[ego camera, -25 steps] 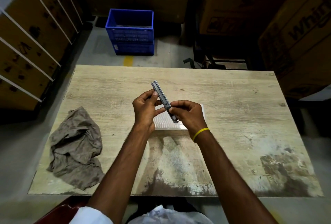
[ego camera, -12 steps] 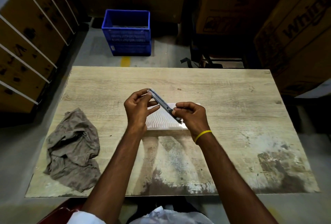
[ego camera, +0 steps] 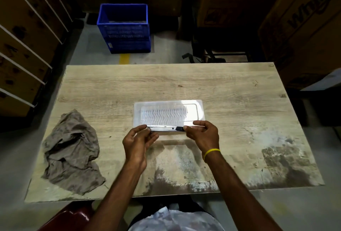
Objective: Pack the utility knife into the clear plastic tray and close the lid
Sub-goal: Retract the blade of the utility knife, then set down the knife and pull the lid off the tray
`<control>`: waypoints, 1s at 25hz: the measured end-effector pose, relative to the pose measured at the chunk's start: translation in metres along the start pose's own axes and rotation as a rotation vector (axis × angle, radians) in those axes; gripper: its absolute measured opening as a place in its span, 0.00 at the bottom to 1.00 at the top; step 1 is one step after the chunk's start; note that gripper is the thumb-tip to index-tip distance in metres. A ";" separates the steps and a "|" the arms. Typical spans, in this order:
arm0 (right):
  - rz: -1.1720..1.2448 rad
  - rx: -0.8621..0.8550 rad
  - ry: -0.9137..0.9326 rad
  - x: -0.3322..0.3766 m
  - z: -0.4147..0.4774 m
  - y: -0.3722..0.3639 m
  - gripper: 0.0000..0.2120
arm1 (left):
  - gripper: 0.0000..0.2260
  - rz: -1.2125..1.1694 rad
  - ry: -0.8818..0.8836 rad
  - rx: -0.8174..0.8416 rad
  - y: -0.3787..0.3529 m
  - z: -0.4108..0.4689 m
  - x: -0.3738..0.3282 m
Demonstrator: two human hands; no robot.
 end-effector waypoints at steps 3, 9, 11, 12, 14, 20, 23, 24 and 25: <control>-0.101 -0.044 -0.040 -0.027 -0.013 0.012 0.17 | 0.05 0.016 0.008 -0.070 0.024 -0.003 0.027; -0.322 -0.087 -0.096 -0.070 -0.025 0.023 0.13 | 0.05 0.278 -0.004 -0.226 0.062 0.002 0.067; -0.379 -0.077 -0.092 -0.080 -0.025 0.025 0.12 | 0.05 0.407 -0.025 -0.273 0.069 0.003 0.071; -0.404 -0.072 -0.085 -0.083 -0.025 0.026 0.12 | 0.05 0.468 -0.037 -0.292 0.071 0.004 0.071; -0.431 -0.079 -0.069 -0.088 -0.025 0.028 0.12 | 0.04 0.574 -0.067 -0.309 0.070 0.005 0.071; -0.549 -0.056 0.019 -0.094 -0.023 0.024 0.11 | 0.07 0.866 -0.171 -0.325 0.058 0.005 0.060; -0.598 -0.046 0.050 -0.095 -0.023 0.022 0.11 | 0.10 0.918 -0.205 -0.310 0.054 0.005 0.058; -0.596 -0.045 0.055 -0.095 -0.023 0.022 0.11 | 0.10 0.932 -0.214 -0.311 0.053 0.004 0.057; -0.587 -0.046 0.060 -0.095 -0.024 0.022 0.11 | 0.10 0.942 -0.218 -0.314 0.052 0.004 0.057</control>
Point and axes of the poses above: each hand's wrist, its own z-axis towards the middle knuckle, its own y-axis out of the back of the hand, x = y × z, the point moved 8 cm from there along z, towards the middle knuckle, and after that the axes turned 9 degrees about y, right-handed, at the moved point
